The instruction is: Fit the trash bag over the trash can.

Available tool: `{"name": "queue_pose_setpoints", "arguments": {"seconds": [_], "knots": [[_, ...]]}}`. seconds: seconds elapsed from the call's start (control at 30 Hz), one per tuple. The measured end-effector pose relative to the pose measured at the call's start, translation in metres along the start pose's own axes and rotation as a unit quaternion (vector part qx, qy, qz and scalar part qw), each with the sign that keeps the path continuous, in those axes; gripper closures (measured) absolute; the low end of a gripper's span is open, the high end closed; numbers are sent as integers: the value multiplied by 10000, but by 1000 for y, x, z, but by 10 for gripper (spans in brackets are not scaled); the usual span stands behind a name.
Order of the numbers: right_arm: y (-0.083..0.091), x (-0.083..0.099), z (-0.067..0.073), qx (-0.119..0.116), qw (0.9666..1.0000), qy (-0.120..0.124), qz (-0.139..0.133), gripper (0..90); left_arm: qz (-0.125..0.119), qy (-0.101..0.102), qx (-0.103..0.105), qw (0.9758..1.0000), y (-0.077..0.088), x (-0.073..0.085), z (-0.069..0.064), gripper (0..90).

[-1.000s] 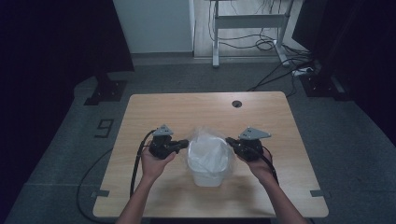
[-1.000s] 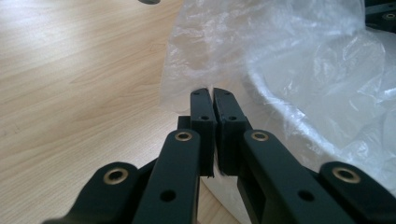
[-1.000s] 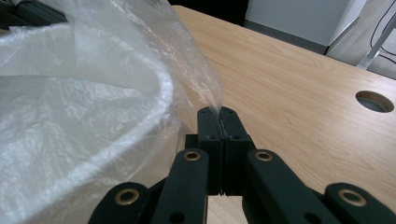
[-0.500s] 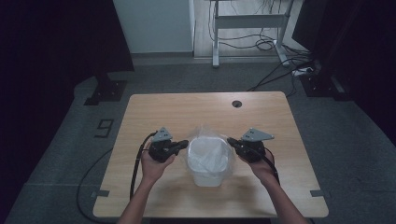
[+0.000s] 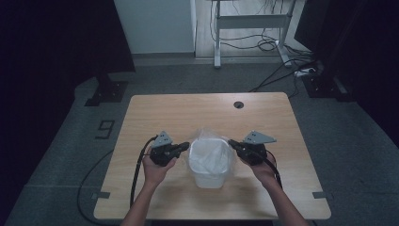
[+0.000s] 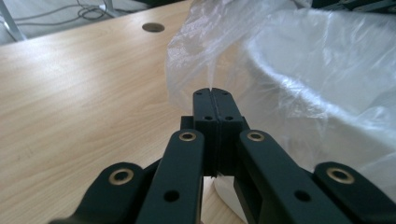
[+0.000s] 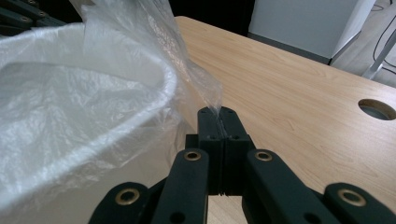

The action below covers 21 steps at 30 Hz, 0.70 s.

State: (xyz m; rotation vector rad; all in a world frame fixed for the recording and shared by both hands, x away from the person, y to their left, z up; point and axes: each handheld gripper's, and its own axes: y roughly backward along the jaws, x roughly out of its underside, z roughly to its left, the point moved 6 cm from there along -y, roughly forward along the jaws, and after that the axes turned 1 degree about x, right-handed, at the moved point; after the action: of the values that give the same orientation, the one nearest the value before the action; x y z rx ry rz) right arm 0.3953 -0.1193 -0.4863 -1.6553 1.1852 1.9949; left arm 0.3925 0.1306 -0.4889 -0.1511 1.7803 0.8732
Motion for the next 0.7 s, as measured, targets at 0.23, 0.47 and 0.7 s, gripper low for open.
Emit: {"name": "queue_pose_setpoints", "arguments": {"seconds": [0.23, 0.47, 0.7], "knots": [[-3, 6, 0, 55, 9999, -2, 118, 884, 214, 181, 13, 9996, -5, 5, 1, 898], [-6, 15, 0, 145, 9997, 12, 209, 884, 336, 204, 42, 9992, -9, 11, -1, 896], [-9, 26, 3, 158, 9993, 50, 333, 884, 425, 230, 110, 9988, -12, 18, -3, 894]]}}
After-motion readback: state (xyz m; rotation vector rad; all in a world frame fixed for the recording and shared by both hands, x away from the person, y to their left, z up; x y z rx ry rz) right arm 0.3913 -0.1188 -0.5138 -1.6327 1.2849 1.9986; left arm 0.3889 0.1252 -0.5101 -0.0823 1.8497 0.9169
